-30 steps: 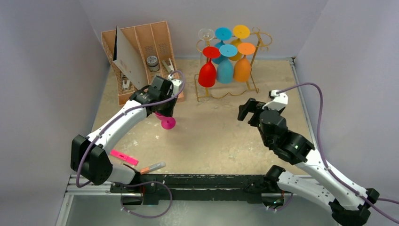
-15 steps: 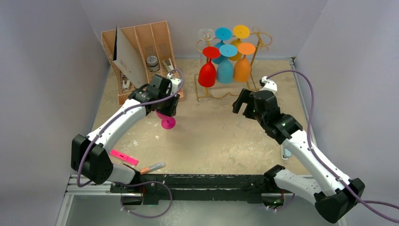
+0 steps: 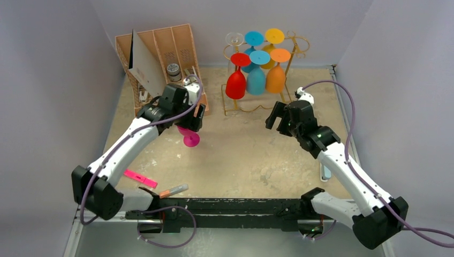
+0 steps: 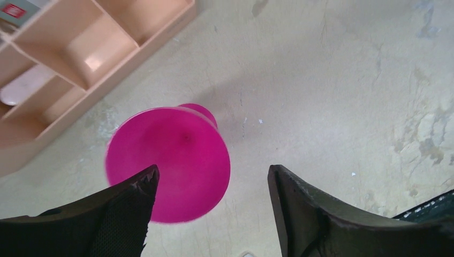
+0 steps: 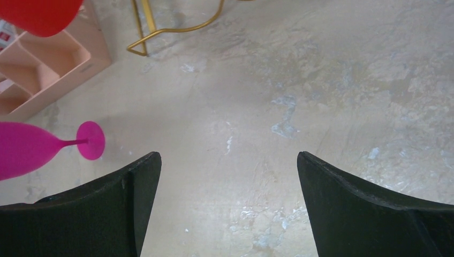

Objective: Take the wine glass off the wine glass rack
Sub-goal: Place the wine glass at the center of the board, then pick up the wine glass from the wine rack.

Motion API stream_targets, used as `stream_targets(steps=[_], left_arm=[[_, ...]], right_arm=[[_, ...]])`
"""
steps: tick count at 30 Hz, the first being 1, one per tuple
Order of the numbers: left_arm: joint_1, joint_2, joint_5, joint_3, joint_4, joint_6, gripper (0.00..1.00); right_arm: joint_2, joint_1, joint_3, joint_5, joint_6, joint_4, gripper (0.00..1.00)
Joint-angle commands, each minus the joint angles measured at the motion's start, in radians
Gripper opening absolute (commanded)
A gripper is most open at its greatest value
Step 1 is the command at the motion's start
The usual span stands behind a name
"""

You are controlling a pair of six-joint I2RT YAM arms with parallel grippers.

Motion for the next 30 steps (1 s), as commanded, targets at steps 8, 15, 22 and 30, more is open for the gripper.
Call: stream_targets(steps=[8,15,22,30], left_arm=[[0.009,-0.315,-0.135,-0.089,0.149,-0.027,0.8],[0.009,-0.47,-0.303,-0.178,0.072,-0.093,0.82],[0.009,-0.618,-0.377,-0.282,0.124,-0.143,0.82],[0.009,-0.64,-0.499,-0.276,0.064,-0.155,0.83]], right_arm=[[0.074,-0.152,0.04,-0.112,0.032,-0.004,0.99],[0.004,-0.172,0.067,0.04,0.162,0.048,0.99],[-0.026,-0.179,0.113,0.132,-0.026,0.082,0.99],[0.135,-0.412,0.187,-0.398,0.095,0.114,0.99]])
